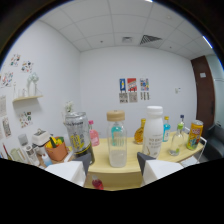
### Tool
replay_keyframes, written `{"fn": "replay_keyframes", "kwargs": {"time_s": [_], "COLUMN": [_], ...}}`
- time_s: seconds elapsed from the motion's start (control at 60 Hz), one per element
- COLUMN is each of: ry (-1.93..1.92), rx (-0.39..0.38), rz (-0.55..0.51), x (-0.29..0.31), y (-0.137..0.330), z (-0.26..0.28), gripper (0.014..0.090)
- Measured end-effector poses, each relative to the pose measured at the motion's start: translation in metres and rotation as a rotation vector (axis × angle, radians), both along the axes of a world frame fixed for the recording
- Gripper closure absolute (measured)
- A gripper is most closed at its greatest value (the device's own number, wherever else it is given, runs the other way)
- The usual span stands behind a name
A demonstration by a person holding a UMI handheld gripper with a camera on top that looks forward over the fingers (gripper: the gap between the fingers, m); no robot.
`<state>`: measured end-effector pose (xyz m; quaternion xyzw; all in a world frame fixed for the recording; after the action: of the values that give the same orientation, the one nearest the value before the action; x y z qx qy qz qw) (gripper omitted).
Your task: Make me a cup of Mount Fuji.
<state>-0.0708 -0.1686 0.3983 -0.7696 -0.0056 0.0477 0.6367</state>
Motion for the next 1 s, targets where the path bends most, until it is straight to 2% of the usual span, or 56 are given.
{"fn": "replay_keyframes", "kwargs": {"time_s": [0.1,0.183,0.283,0.4,0.6,0.817,0.9,1.0], "ry": [-0.032,-0.038,-0.019,-0.016,-0.024,-0.042,-0.017,-0.032], "rx": [0.031,0.021,-0.005,-0.003,-0.002,0.061,0.061,0.02], "rz": [-0.023,-0.036,-0.055,-0.089,-0.074,-0.063,-0.057,-0.052], "x": [0.0,0.001,0.0,0.007,0.005,0.004,0.003,0.004], "y": [0.031,0.053,0.07,0.078,0.071,0.029,0.004,-0.025], "z": [0.009,0.006,-0.004,-0.009,-0.007,0.016,0.006,-0.032], "gripper": [0.0203,0.0316,0.0412,0.0609,0.0634,0.064,0.064,0.0642]}}
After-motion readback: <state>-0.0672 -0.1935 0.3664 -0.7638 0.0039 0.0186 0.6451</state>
